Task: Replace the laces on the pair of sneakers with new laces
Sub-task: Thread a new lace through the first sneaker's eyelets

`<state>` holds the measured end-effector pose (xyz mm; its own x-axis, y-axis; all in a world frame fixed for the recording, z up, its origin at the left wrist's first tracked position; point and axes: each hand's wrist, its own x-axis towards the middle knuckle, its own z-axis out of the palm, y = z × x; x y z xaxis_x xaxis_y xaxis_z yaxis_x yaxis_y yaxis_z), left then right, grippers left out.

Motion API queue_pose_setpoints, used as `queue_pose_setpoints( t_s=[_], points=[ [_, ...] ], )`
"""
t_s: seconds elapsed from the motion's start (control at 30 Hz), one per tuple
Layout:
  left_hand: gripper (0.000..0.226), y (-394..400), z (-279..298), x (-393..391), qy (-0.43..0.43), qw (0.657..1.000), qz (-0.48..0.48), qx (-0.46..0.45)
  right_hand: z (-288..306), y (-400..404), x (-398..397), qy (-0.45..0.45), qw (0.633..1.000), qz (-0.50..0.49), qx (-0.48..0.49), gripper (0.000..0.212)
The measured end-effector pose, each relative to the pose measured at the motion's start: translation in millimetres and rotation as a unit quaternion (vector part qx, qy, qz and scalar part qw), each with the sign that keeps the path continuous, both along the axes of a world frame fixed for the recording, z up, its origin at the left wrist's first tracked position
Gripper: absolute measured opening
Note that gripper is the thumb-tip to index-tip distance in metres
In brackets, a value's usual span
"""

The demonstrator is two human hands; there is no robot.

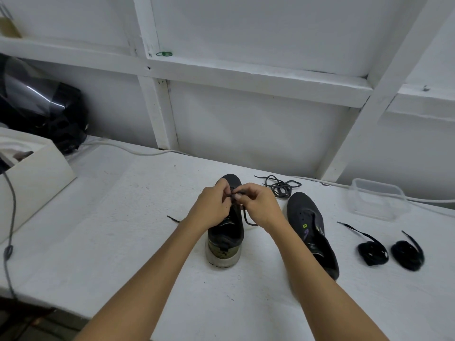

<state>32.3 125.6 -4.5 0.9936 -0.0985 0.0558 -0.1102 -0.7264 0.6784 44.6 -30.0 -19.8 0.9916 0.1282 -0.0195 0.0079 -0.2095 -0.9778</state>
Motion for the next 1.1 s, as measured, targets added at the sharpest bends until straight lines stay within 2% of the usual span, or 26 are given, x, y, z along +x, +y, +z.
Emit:
queue_pose_setpoints(
  t_s=[0.07, 0.1, 0.2, 0.27, 0.3, 0.37, 0.43, 0.67, 0.87, 0.97, 1.1],
  points=[
    [0.009, -2.3, -2.5, -0.2, 0.001, 1.000, 0.007, -0.002, -0.4, 0.9, -0.2, -0.015, 1.000, -0.002, -0.026, 0.030],
    [0.009, -2.5, -3.8, 1.0, 0.020, 0.999, 0.022, -0.034, -0.7, 0.6, -0.3, -0.020, 0.999, -0.005, -0.034, 0.030],
    [0.016, 1.4, -3.5, 3.5, 0.136, 0.965, 0.062, -0.216, -1.7, -1.7, -1.6, -0.033, 0.998, -0.011, -0.053, 0.025],
    [0.019, 3.4, -1.1, 2.9, 0.172, 0.943, 0.074, -0.276, -2.5, -2.1, -2.9, -0.044, 0.997, -0.013, -0.067, 0.024],
    [0.018, 4.3, -0.5, 2.5, 0.149, 0.956, 0.075, -0.241, -2.6, -1.6, -3.4, -0.051, 0.996, -0.015, -0.069, 0.025],
    [0.016, 2.9, 2.2, -0.4, 0.071, 0.990, 0.064, -0.108, -1.2, 1.2, -4.5, -0.063, 0.995, -0.017, -0.071, 0.030],
    [0.015, -1.1, 2.8, -2.5, 0.025, 0.998, 0.041, -0.031, -0.2, 4.0, -4.3, -0.079, 0.993, -0.020, -0.087, 0.035],
    [0.008, 1.5, 2.8, 1.4, 0.005, 1.000, -0.012, 0.023, 2.0, -0.8, -7.6, -0.090, 0.991, -0.019, -0.096, 0.031],
    [0.009, -2.3, -2.2, -0.3, -0.013, 1.000, 0.003, 0.013, 3.4, -0.1, -10.6, -0.098, 0.992, -0.027, -0.081, 0.039],
    [0.012, -3.5, -5.6, -0.9, 0.005, 0.998, 0.026, -0.053, -0.5, -2.1, -12.6, -0.100, 0.992, -0.028, -0.075, 0.040],
    [0.024, -2.7, -5.6, 0.0, 0.070, 0.985, 0.044, -0.154, -3.4, -4.0, -13.0, -0.111, 0.989, -0.033, -0.092, 0.033]
  ],
)
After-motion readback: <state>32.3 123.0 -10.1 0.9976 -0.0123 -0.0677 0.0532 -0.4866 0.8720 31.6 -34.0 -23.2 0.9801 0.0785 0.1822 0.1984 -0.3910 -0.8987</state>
